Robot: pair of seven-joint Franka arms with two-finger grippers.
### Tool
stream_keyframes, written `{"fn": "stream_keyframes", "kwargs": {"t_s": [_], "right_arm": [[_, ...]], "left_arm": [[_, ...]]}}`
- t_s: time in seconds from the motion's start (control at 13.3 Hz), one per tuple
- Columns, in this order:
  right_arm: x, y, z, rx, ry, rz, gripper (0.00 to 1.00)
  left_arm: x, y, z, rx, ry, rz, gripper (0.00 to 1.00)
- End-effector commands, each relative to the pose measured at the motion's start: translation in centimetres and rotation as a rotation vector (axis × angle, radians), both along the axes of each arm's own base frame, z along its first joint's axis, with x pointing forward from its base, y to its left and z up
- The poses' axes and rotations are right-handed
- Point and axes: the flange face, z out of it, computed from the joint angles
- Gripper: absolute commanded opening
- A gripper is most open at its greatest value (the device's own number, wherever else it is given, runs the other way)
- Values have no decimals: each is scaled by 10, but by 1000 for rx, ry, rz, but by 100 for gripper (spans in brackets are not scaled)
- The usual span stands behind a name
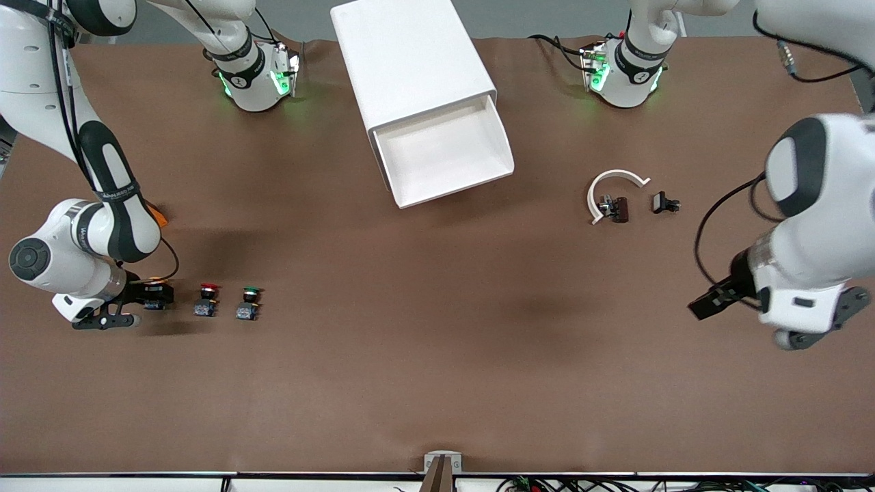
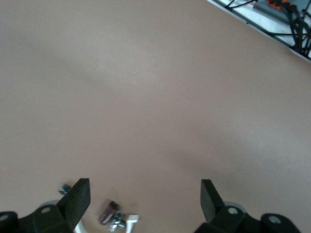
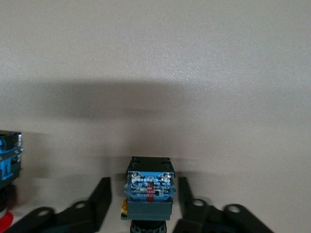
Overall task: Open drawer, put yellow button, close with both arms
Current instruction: 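Grasp and lift the yellow button with the right gripper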
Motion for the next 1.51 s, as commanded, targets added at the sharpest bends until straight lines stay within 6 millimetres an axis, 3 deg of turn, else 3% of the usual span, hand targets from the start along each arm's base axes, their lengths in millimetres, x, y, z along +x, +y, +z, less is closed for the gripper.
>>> {"fn": "stream_keyframes", "kwargs": {"t_s": [0.0,0.15,0.3,0.53,0.9,1.05,1.2,1.43], "right_arm": [[2,1,2,12,3,-8,0],[9,9,21,19,34,-17,0],[23,17,66,33,74,-54,0],[26,78,149,36,140,-172,0],[-22,219,265,101,259,-381,0],[-46,287,303,95,247,-415,0],[-79,366,333,91,233,-471,0],[-135,486,354,76,202,-491,0]], "left_arm": [[-29,30,47,-4,15,-167,100],[-50,56,80,-18,-4,-279,100],[-73,61,104,-29,-23,-341,100],[-105,59,123,-51,-36,-362,100],[-147,48,121,-59,-34,-389,100],[-156,43,118,-53,-36,-397,100],[-158,39,120,-55,-31,-404,100],[-159,25,117,-55,-19,-427,100]]}}
